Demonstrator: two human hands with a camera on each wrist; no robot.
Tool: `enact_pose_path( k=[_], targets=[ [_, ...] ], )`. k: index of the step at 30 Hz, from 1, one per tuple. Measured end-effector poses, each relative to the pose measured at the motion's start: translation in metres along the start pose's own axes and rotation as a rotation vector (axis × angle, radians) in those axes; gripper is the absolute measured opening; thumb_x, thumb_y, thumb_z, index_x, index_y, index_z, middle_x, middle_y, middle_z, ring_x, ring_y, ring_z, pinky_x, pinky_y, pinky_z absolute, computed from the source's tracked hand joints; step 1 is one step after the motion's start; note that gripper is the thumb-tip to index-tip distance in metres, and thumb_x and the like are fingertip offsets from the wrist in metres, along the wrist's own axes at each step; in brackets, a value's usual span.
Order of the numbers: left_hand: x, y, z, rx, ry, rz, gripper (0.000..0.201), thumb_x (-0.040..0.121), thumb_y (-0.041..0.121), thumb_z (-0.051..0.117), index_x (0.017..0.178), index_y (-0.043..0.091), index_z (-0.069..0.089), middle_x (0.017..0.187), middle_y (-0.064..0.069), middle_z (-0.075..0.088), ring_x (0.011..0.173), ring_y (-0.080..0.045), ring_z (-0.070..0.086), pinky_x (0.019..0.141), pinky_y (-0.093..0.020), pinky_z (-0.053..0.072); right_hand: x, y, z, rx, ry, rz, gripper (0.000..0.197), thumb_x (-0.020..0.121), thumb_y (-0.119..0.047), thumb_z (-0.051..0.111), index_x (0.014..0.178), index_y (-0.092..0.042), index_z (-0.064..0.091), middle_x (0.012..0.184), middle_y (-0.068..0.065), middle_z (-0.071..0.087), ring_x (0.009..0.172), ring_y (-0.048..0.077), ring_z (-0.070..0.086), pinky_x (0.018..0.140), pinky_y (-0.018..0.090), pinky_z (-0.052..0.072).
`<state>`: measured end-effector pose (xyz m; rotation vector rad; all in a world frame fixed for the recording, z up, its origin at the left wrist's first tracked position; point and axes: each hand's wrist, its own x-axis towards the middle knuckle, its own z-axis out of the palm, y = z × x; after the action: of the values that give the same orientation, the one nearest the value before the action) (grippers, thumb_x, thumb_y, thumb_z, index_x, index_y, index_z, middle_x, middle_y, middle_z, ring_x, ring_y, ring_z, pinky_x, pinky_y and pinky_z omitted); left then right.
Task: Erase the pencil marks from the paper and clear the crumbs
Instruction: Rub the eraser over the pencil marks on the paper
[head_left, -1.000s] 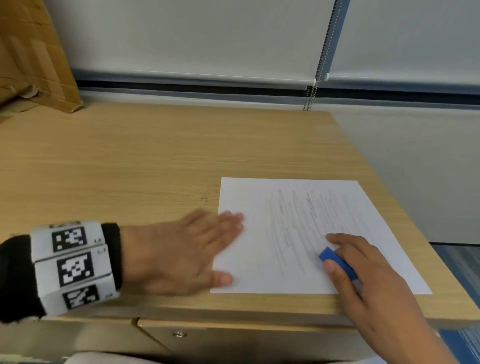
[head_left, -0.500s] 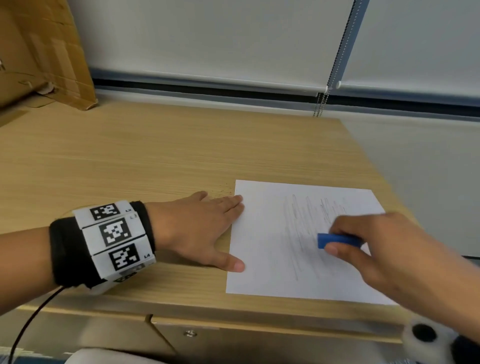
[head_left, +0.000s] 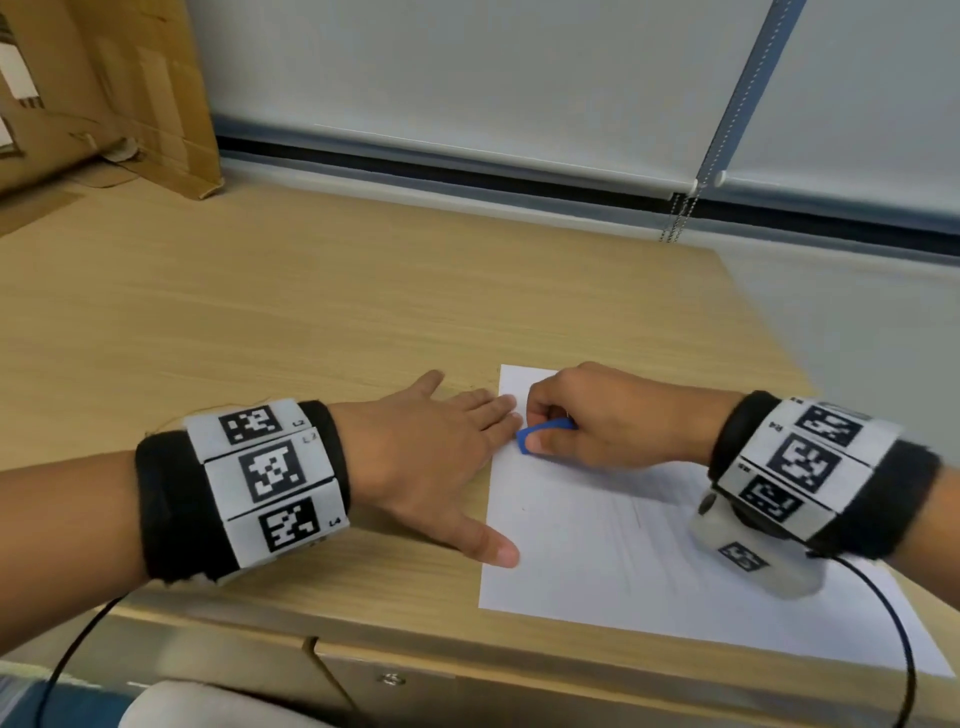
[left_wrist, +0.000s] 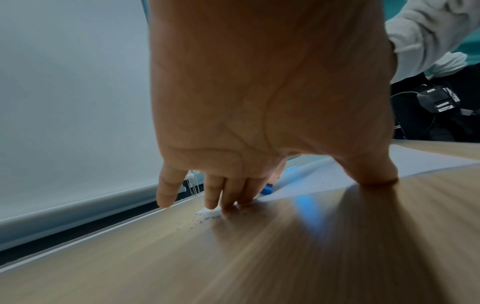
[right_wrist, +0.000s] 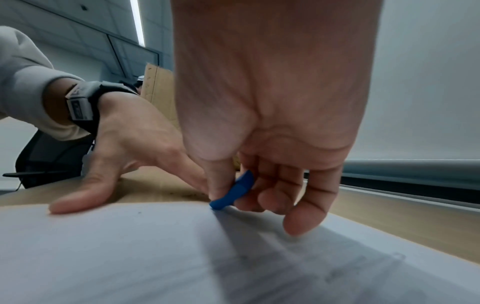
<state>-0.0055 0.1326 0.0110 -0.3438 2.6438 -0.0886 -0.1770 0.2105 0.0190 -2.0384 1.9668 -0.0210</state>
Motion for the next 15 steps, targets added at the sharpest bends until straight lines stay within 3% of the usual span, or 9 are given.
enact_pose_path(
  k=[2,5,8,12,15],
  targets=[
    [0.0,0.0,-0.001,0.007,-0.008,-0.001,0.116,0.074,0.088,0.031,0.153,0.016,-0.015,0.161,0.001,-0.018,0.147,-0.012,-0.014,0.118,-0.051,-0.007,0.001,0.0,0.0,0.019,0.008,-0.023,0.022,0.091,-0.034,0.057,0.073,-0.023,0.051,0.067,-0.005,0.053,0.059,0.011,0.045,0.057,0.026,0.037],
    [0.001,0.0,0.0,0.019,-0.012,-0.002,0.116,0.074,0.088,0.03,0.153,0.016,-0.016,0.16,0.001,-0.02,0.147,-0.012,-0.015,0.118,-0.051,-0.009,-0.009,-0.001,0.007,0.082,-0.037,-0.053,0.02,0.09,-0.033,0.059,0.082,-0.015,0.06,0.068,-0.004,0.056,0.058,0.011,0.045,0.057,0.024,0.039],
    [0.002,0.001,0.0,0.03,-0.017,-0.006,0.119,0.072,0.089,0.03,0.153,0.015,-0.016,0.16,0.0,-0.02,0.147,-0.012,-0.015,0.117,-0.051,-0.011,-0.013,-0.005,0.01,0.092,-0.102,-0.08,0.02,0.089,-0.036,0.06,0.083,-0.017,0.063,0.068,-0.003,0.06,0.057,0.009,0.047,0.055,0.021,0.04],
    [0.002,0.002,-0.001,0.031,-0.023,-0.013,0.122,0.07,0.091,0.03,0.153,0.015,-0.017,0.16,0.0,-0.019,0.147,-0.011,-0.015,0.117,-0.051,-0.01,-0.006,-0.006,0.004,0.085,-0.029,-0.042,0.023,0.089,-0.035,0.062,0.083,-0.013,0.064,0.069,0.0,0.059,0.055,0.01,0.043,0.054,0.022,0.037],
    [0.003,0.002,-0.001,0.046,-0.033,-0.019,0.122,0.07,0.092,0.029,0.152,0.014,-0.017,0.16,0.0,-0.02,0.147,-0.012,-0.016,0.117,-0.052,-0.011,-0.021,-0.015,0.009,0.085,-0.128,-0.096,0.02,0.089,-0.036,0.06,0.078,-0.02,0.061,0.062,-0.006,0.055,0.054,0.01,0.045,0.053,0.02,0.038]
  ],
)
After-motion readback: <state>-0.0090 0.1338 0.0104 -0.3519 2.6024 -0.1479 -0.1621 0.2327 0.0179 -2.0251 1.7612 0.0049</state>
